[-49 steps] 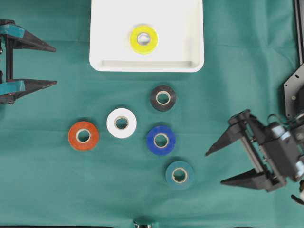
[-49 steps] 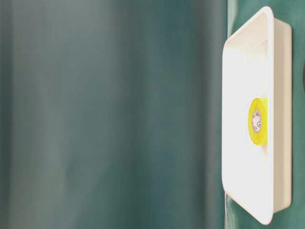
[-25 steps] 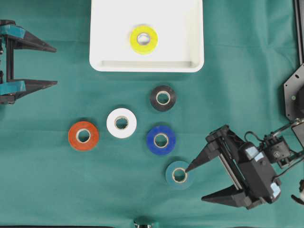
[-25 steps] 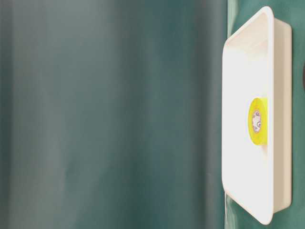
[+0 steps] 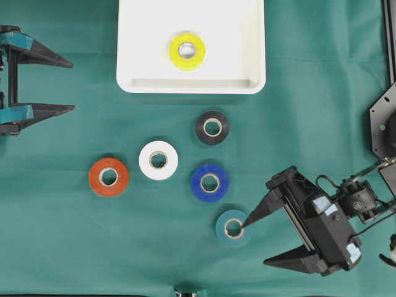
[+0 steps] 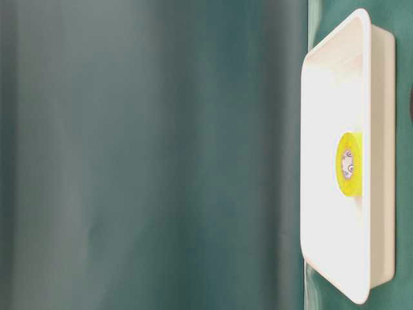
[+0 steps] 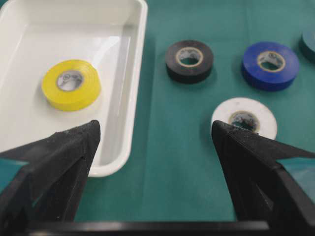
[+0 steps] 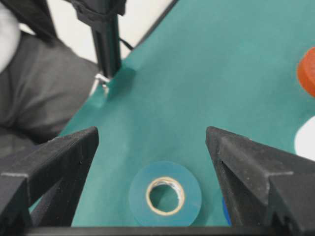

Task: Pick up the tape from a random location and place it into the white case.
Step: 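Position the open right gripper over the teal tape roll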

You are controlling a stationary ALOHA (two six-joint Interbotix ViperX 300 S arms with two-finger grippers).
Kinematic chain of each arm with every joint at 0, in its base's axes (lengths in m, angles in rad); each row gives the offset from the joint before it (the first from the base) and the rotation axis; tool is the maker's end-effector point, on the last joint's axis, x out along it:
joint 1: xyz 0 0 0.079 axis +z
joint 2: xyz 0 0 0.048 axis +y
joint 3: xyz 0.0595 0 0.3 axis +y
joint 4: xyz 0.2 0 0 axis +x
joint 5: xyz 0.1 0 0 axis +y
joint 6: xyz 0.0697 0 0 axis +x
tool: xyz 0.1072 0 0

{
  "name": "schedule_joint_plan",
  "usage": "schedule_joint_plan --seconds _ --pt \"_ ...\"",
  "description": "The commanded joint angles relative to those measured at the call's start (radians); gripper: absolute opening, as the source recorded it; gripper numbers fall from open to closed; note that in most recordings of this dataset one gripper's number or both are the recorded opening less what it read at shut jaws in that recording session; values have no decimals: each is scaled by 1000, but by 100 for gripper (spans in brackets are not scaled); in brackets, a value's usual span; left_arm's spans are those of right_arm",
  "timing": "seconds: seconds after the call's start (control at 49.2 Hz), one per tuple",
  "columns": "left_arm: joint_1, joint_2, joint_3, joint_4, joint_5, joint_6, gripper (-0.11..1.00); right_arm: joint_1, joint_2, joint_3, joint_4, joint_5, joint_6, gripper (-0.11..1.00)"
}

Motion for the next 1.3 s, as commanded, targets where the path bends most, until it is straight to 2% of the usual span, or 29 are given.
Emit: schedule_joint_plan --seconds 0.0,0.346,0.956,1.282 --pt "3 5 -11 -3 -9 -2 99 3 -5 -34 3 28 8 92" --pt "3 6 -11 -2 -9 -2 99 5 43 -115 3 221 60 92" --pt "3 6 -11 -2 -9 -2 99 3 178 -351 2 638 78 92" --pt "3 6 -11 -2 -9 -2 99 11 196 -380 2 675 80 92"
